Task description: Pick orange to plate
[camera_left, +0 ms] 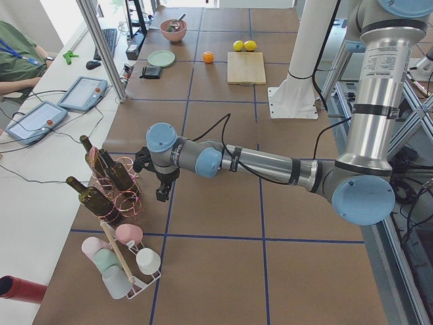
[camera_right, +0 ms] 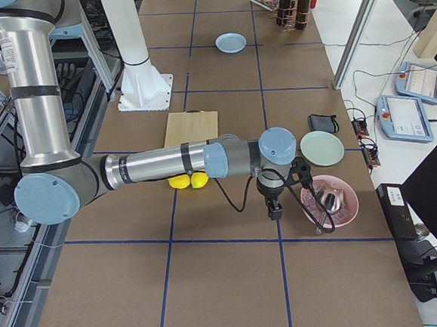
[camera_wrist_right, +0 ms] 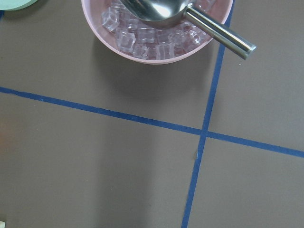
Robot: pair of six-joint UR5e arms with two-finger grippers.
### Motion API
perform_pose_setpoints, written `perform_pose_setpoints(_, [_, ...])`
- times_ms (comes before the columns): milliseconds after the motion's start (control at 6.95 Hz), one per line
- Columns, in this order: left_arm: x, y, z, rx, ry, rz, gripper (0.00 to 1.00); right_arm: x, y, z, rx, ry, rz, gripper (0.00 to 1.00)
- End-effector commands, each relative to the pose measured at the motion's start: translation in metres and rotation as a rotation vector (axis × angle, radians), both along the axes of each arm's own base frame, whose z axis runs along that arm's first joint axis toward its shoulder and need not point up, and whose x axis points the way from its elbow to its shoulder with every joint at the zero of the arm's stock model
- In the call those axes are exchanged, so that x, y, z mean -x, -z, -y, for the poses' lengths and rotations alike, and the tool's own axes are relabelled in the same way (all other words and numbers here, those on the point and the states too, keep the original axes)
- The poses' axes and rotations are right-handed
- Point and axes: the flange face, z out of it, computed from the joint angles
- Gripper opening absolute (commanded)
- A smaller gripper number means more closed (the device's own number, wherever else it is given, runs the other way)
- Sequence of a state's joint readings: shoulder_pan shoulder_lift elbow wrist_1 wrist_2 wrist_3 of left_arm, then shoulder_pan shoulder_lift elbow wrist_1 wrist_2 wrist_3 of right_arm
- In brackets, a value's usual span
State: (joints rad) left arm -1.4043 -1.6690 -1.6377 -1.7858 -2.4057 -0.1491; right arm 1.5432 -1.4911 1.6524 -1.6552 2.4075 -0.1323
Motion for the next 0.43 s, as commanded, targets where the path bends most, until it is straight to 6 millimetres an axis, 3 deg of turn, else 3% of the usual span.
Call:
perform_pose_setpoints(0, [-0.071,0.014,-0.019,0.064,0.095,-0.105,1.0,0.016,0.004,0.006,0.0,0.024,0.001,1.0])
perform_pose_setpoints(288, [-0.163,0.017,-0.048,0.109,0.216,-0.098,1.0,0.018,0.01,0.01,0.028,-0.029,0.007,1.0])
